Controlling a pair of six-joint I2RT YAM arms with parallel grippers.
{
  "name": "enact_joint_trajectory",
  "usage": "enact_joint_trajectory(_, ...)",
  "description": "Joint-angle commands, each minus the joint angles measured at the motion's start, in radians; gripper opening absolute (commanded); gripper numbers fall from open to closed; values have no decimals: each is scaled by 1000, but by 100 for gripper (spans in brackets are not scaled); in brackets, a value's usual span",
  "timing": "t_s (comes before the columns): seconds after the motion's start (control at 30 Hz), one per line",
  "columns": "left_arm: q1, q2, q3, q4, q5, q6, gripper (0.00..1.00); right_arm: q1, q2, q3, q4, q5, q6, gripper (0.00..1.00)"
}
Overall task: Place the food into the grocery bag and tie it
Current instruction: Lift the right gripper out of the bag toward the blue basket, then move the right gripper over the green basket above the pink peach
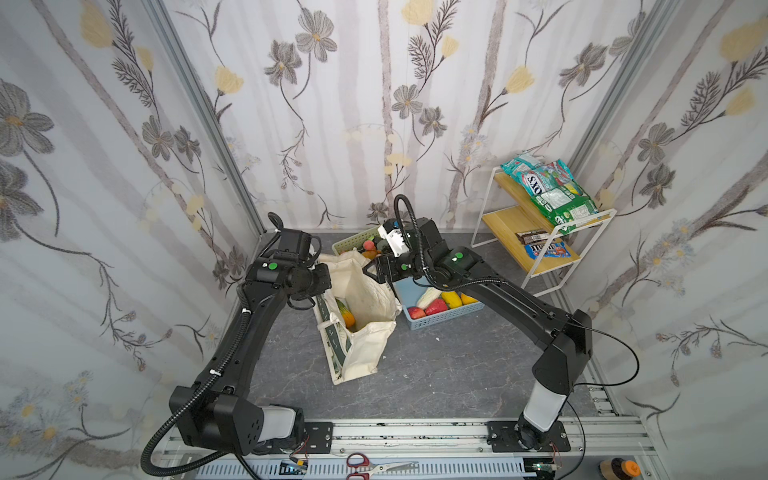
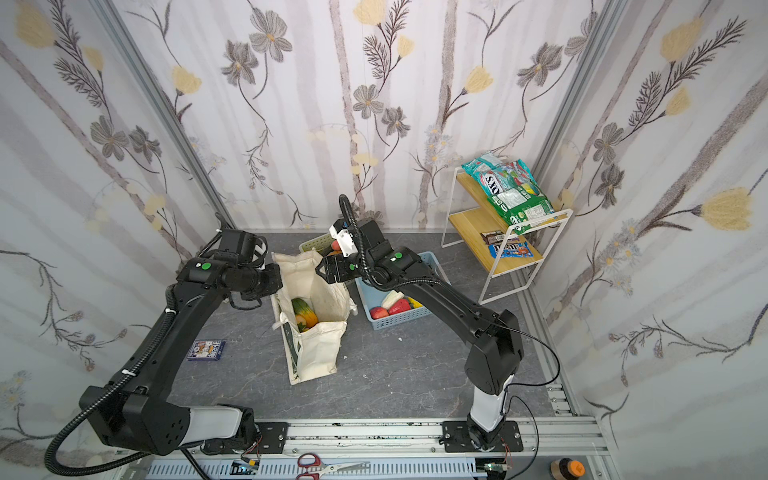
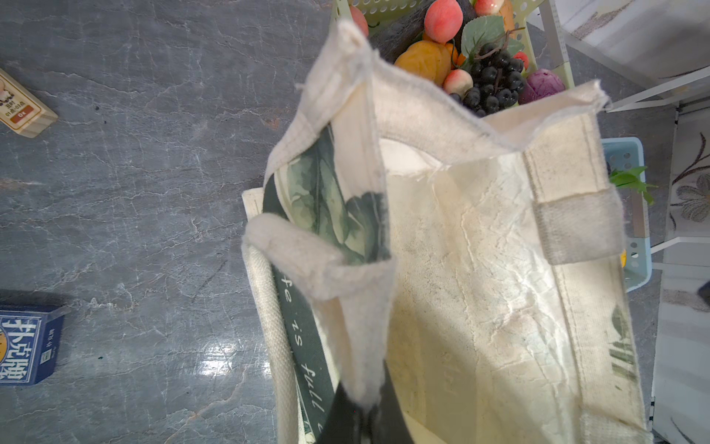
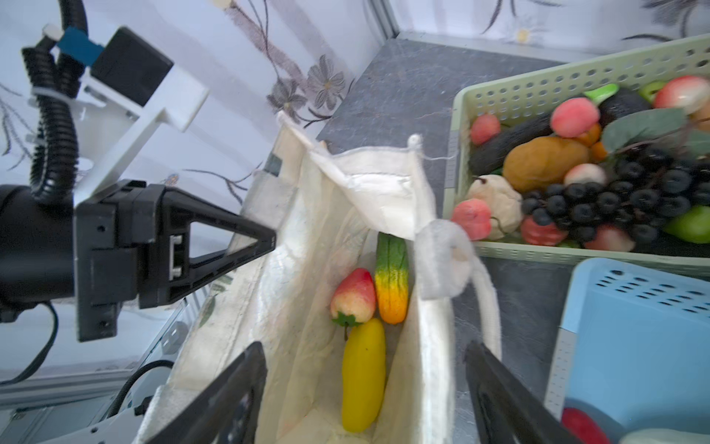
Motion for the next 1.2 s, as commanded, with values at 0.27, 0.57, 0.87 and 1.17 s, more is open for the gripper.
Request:
enact_joint_trajectory(0.27,16,-34,-38,6,-120,-53,0,-60,45,20,-52,132,-51,75)
enact_joint_trajectory(0.57,107,-79,-112,31,-194,-110,0,-68,120,45,-36,179,-49,73)
enact_joint_trajectory(0.87,175,-115,-149,89,-174,-104,0,-72,226,59,-31,227,-53,65)
enact_joint_trajectory(1.17,211,-120,-149,102,-153,-80,0,-71,286,25,2,290,-77,57)
